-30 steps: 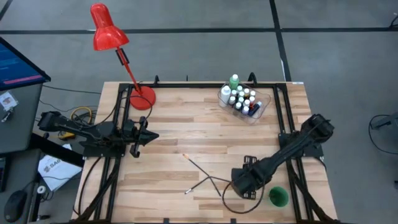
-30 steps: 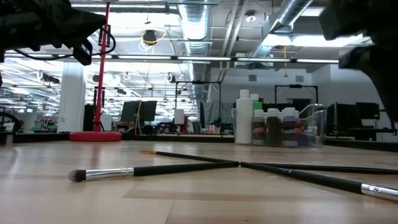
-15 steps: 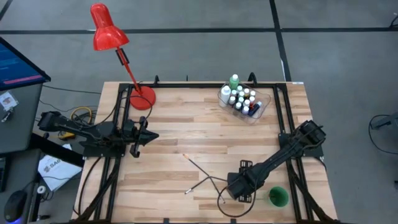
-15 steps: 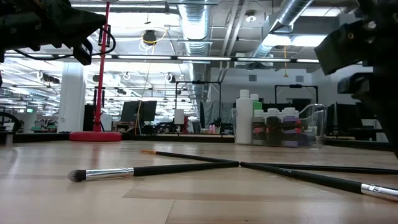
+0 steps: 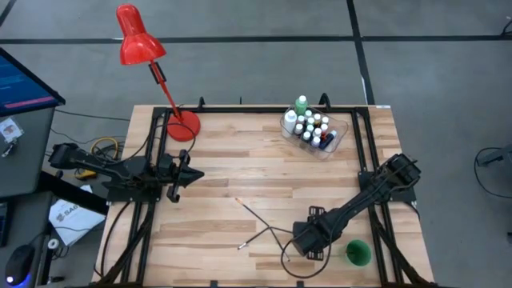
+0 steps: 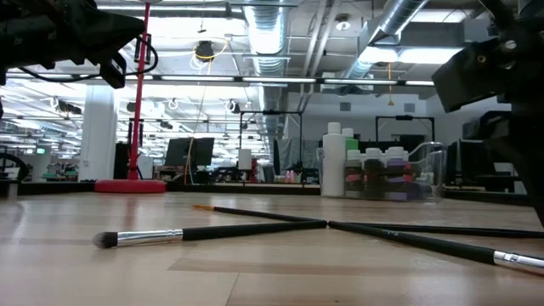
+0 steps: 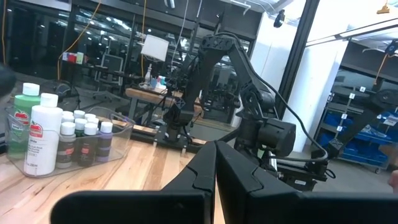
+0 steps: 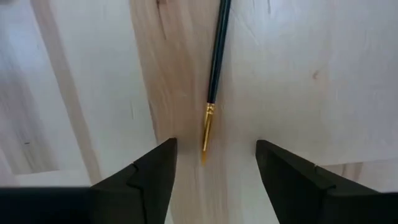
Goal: Pick & Place Paint Supplies
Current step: Put the yellow paint brush into the green cup
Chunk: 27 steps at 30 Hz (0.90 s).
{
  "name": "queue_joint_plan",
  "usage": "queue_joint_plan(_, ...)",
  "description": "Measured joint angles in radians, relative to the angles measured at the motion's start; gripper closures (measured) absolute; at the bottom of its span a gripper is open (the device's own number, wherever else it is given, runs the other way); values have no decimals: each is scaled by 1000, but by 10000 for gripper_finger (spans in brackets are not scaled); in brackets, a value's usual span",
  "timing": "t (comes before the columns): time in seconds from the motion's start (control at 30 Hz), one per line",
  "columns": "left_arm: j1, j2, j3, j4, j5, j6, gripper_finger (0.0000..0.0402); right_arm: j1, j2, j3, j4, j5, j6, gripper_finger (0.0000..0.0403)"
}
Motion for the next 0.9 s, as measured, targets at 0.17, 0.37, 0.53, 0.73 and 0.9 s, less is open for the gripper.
queue_joint_plan(0.17,0,0,0,2,0,0,400,0,1,-9,-6,-7,3,215)
queue_joint_plan(0.37,0,0,0,6,0,0,400,19,3,-10,-16,-1,-68,330)
queue_joint_plan(0.53,0,0,0,7,0,0,400,17,4,-11,-18,-5,-73,396)
queue_joint_plan(0.73,0,0,0,7,0,0,400,20,-3,-5,-48,4,-90,402)
queue_joint_plan(0.9,0,0,0,7,0,0,400,20,-54,21,-200,-6,-89,403)
